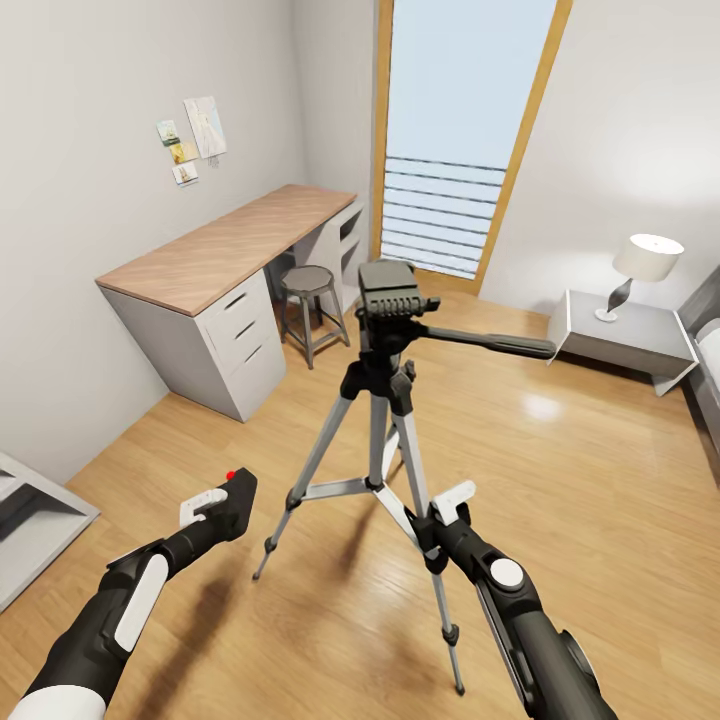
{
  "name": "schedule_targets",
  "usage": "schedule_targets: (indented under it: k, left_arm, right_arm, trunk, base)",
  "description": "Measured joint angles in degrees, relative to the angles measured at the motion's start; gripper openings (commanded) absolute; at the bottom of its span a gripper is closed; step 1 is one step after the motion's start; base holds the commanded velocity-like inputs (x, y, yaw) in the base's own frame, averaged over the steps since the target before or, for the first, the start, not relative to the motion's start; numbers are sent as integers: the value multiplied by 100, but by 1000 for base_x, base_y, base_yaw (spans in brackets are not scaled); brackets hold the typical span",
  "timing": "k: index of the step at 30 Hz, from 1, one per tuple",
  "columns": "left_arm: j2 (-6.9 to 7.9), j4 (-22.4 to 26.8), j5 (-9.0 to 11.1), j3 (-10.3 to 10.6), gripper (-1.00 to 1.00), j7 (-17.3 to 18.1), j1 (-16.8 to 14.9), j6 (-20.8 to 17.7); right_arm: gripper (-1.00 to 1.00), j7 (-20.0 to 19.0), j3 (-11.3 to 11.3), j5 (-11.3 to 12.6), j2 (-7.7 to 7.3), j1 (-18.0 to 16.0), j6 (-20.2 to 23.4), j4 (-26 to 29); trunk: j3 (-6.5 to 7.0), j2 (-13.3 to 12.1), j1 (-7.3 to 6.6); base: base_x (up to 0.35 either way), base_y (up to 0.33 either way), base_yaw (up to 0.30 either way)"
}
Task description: Attach the digital camera to the camera tripod in the bedroom.
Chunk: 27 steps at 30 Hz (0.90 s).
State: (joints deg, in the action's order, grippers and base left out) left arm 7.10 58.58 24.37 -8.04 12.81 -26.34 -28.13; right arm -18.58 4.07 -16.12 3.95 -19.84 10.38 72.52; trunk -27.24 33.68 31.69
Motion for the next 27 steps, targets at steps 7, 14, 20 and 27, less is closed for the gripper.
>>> schedule_targets:
  k: [7, 14, 20, 27]
  left_arm:
    - [1, 7, -8, 1, -100, -6, 0, 0]
    - [58, -7, -16, -33, -100, 3, 0, -5]
    - [168, 335, 18, -56, -100, 31, -1, -38]
    - [205, 1992, 83, -57, -100, -12, -14, -234]
  right_arm:
    - [-100, -16, 4, -37, -1, 2, 14, 51]
    - [-100, -33, 10, -76, -1, 2, 20, 86]
    - [-100, -28, 16, -75, -1, 2, 29, 96]
    - [-100, -21, 34, -84, 0, 1, 26, 100]
  trunk:
    - [0, -1, 0]
    - [0, -1, 0]
    - [0, 0, 0]
    - [1, 1, -1]
  base:
    - [0, 0, 0]
    - [0, 0, 0]
    - [0, 0, 0]
    - [0, 0, 0]
